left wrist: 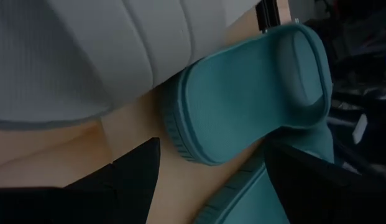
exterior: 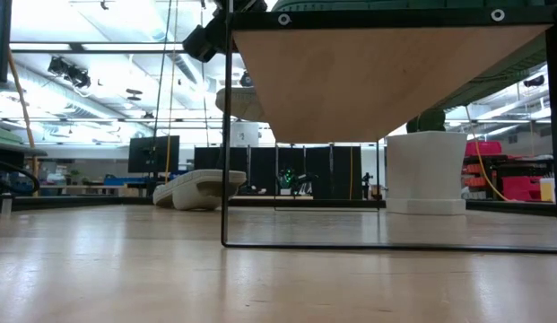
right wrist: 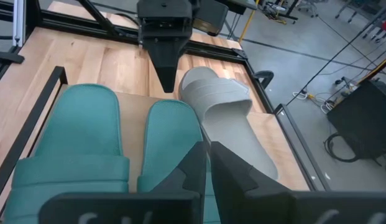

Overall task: Pick and place slides into the shelf
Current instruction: Put the bottom gray slide on the shelf

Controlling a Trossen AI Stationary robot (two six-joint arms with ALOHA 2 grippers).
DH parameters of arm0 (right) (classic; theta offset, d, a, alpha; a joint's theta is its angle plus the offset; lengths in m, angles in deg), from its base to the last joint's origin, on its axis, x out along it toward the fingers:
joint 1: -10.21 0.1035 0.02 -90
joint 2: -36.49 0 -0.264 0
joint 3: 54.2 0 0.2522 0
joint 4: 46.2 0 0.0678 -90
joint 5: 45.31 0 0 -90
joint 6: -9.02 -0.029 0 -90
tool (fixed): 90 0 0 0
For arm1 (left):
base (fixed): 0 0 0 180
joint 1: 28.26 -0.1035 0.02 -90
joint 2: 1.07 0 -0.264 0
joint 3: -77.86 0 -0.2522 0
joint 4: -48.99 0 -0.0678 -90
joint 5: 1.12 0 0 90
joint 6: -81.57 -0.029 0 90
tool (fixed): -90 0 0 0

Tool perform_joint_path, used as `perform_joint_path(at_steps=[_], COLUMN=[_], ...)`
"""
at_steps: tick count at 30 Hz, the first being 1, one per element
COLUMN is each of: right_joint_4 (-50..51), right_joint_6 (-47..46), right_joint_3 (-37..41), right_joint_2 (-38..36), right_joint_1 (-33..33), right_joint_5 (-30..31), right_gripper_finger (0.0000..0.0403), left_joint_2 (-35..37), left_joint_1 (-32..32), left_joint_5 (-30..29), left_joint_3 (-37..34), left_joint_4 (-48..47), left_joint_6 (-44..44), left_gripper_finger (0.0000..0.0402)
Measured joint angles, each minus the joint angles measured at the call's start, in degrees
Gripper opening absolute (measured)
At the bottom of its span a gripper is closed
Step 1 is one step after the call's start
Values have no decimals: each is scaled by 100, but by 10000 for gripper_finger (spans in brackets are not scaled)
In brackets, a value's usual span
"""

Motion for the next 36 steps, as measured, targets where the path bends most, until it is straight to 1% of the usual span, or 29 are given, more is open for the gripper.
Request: perform_joint_path(at_steps=[8, 13, 17, 20, 23, 26, 29, 31, 34, 36], right_joint_4=[0, 1, 0, 0, -2, 2, 2, -2, -5, -4], right_joint_6=[13, 15, 15, 15, 15, 15, 33, 60, 61, 61], right_joint_3=[0, 0, 0, 0, 0, -2, -2, -2, -2, -2], right_joint_2=[0, 0, 0, 2, 2, 2, 2, 2, 2, 2], right_joint_1=[4, 4, 4, 4, 4, 4, 4, 4, 4, 4], right_joint_5=[-10, -14, -16, -18, -18, -18, -20, -18, -18, -18], right_gripper_finger=[30, 30, 30, 30, 30, 30, 30, 30, 30, 30], left_joint_2=[0, 0, 37, 106, 139, 265, 294, 286, 241, 189], left_joint_1=[5, 50, 75, 81, 49, -167, -572, -886, -1395, -1708], left_joint_5=[-144, -330, -334, -424, -634, -804, -851, -746, -393, -87], left_joint_3=[0, 0, 0, 9, 7, 26, 311, 564, 922, 1093], left_joint_4=[-95, -41, 424, 1036, 1581, 1918, 1723, 1561, 1224, 804], left_joint_6=[674, 841, 897, 856, 450, -56, -705, -1186, -1724, -2072], left_gripper_finger=[289, 288, 288, 288, 288, 288, 288, 288, 288, 288])
